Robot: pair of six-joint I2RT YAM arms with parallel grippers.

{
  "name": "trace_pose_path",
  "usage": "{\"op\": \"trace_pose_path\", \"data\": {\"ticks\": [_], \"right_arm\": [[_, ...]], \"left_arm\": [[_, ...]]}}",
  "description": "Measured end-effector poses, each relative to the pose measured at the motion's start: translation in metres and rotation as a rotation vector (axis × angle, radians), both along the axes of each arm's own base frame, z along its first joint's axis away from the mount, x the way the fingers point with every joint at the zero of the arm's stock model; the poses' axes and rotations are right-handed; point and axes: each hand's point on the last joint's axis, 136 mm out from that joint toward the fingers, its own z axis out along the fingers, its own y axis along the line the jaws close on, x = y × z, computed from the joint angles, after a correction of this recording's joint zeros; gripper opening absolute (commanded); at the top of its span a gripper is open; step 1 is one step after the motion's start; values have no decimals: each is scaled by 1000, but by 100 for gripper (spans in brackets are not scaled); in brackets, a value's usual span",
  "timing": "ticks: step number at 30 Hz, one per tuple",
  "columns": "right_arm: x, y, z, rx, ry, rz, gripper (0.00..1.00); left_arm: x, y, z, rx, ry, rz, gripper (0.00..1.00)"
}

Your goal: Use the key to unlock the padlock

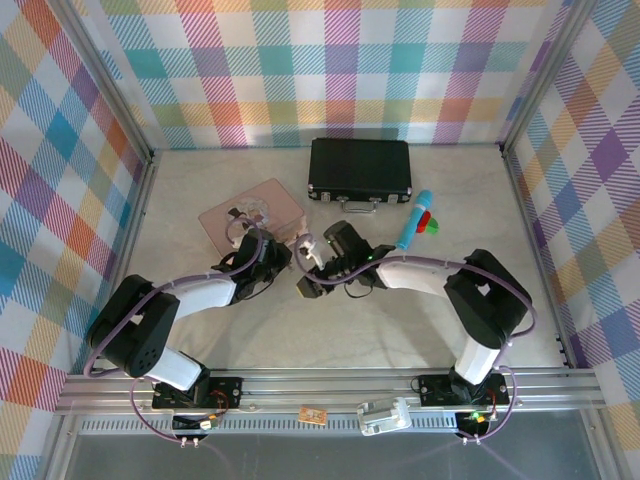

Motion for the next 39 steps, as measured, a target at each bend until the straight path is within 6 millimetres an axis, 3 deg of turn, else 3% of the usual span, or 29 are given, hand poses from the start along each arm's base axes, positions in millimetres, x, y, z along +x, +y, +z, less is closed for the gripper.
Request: {"op": "trace_pose_path", "data": {"ticks": [9,13,25,32,36,39], "right_arm": [[32,10,-28,-51,-153,-37,35],[41,16,-23,-38,-190,-49,35],[35,21,-19,-4,-209,-55,36],[40,33,-6,38,-226,-63,33],[42,35,-7,41,-218,-79,22],[43,36,-6,46,-212,-89,24]], "left_arm": [[-10,-1,-8,-3,59,-15,0],[-10,0,-7,-10,62,-7,0],[-11,2,-6,-11,66,5,0],[-11,2,-6,-22,72,16,0],[-10,3,-6,-22,74,24,0],[-10,6,-7,-20,75,35,0]]}}
